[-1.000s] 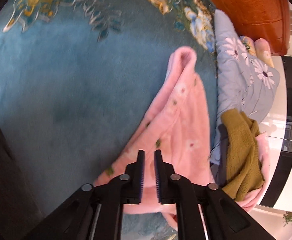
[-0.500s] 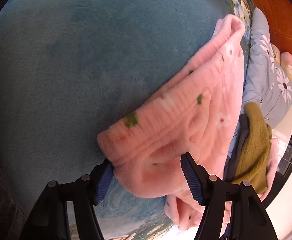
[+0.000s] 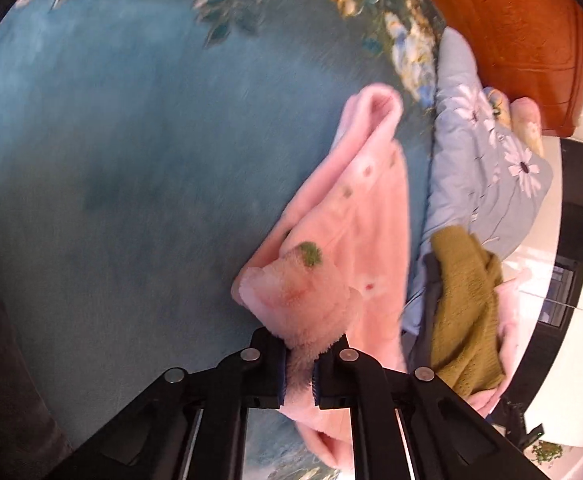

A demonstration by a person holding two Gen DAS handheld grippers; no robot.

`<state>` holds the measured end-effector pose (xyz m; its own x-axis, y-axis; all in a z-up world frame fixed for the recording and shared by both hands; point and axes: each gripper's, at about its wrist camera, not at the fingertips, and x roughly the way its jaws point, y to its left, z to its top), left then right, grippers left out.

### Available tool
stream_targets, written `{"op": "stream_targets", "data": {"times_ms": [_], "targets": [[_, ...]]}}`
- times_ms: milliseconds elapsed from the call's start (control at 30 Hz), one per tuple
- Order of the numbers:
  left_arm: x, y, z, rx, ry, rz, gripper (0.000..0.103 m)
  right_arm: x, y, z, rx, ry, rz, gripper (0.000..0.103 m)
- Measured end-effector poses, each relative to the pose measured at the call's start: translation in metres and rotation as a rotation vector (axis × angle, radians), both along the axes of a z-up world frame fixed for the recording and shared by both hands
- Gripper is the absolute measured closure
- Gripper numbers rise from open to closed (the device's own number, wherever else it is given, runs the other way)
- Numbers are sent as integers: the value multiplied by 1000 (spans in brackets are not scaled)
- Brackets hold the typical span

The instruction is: Fold clothes

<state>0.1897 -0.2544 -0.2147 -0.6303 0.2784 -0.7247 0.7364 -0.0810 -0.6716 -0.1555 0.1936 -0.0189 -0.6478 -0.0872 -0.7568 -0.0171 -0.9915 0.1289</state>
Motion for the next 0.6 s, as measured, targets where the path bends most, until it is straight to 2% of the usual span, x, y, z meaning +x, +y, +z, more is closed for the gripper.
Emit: {"op": "stream_targets", "data": {"times_ms": [100,200,267,333,433,500,533,567,600], "targets": [[-3,-50,40,-189,76,59,94,4,2,-4,-60,-34,0,44],[6,-86,62,-341,102,22,94,14,-3,-11,-116,-64,23,44],[12,-98,56,-352,100,5,94,20,-8,-19,-163,-89,29,44],[23,-92,42,-332,95,3,94,25,-15,-28,-189,-116,28,44],[34,-87,0,-299,71,14,94,28,-27,-38,-191,-151,34,44],[41,-90,-15,-228,86,57,94,30,-34,-44,-188,-172,36,44],[41,-91,-15,-227,102,66,94,31,-37,-46,-196,-185,31,45],[39,-90,-11,-254,107,48,94,33,-39,-48,-213,-195,28,47],[36,-89,-8,-285,103,21,94,35,-42,-48,-224,-200,25,56]]}}
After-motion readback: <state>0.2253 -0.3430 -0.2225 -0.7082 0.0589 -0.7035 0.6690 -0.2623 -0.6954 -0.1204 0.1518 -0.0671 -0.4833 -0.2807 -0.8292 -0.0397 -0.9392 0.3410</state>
